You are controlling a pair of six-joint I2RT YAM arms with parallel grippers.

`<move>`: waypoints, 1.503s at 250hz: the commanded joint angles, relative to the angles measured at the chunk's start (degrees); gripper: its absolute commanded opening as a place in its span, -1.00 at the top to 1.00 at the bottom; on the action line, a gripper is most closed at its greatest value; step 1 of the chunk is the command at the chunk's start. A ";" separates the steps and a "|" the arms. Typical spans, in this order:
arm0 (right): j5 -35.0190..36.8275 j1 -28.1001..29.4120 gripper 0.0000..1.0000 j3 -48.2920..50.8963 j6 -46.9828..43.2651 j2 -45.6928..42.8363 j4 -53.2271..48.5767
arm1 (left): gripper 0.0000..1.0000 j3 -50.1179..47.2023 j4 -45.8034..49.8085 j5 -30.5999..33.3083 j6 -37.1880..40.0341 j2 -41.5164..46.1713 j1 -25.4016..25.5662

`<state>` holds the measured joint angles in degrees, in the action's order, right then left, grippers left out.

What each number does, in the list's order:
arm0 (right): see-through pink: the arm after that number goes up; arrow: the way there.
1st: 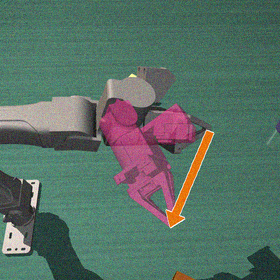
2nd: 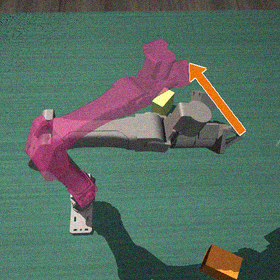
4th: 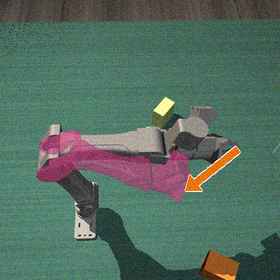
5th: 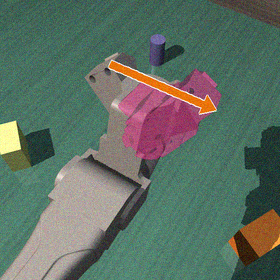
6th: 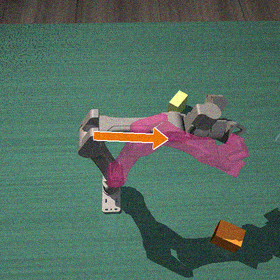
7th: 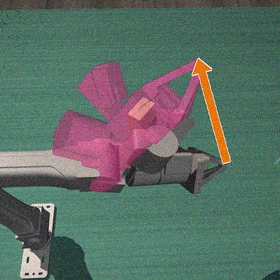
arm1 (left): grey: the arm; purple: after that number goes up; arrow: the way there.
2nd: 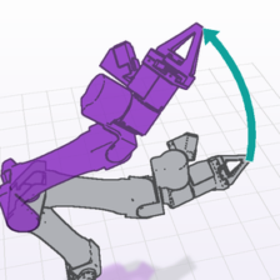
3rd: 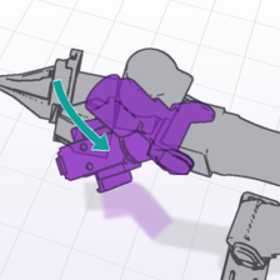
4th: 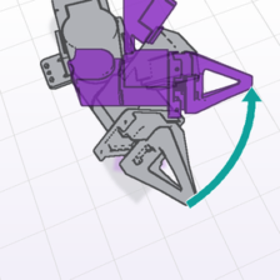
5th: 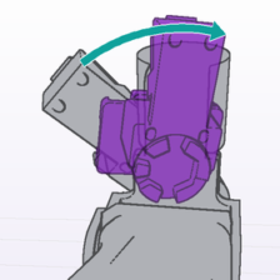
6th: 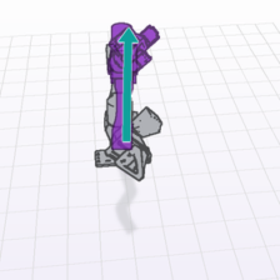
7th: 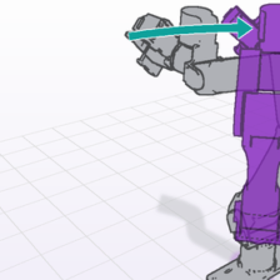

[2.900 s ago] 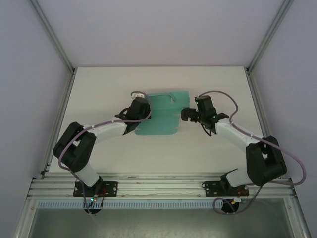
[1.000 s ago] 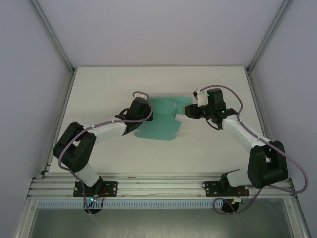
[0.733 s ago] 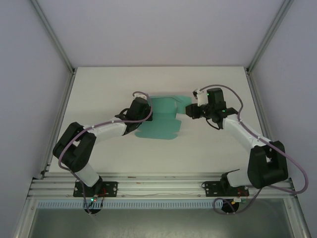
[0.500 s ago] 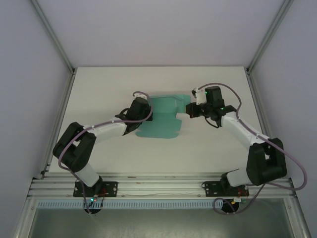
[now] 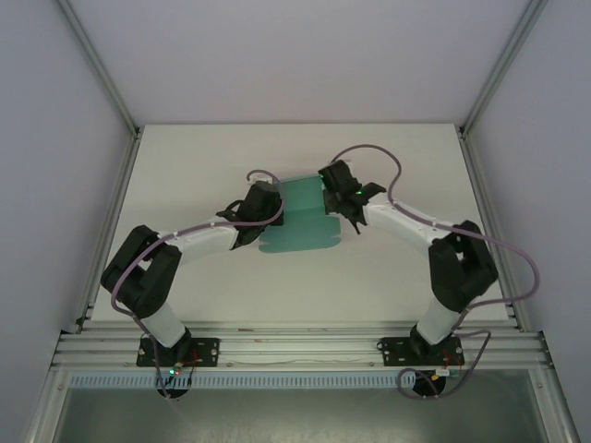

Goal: Assemble paper box

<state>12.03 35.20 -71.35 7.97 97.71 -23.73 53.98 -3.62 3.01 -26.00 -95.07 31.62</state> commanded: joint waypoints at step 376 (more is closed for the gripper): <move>-65.28 -25.97 -0.36 13.53 4.95 -12.77 18.09 | 1.00 -2.65 -8.08 -1.86 3.62 3.24 0.57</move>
<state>-40.36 9.21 -57.12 11.53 85.30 -13.96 51.94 -9.67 1.32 -23.64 -93.23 31.88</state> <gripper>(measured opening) 0.691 0.086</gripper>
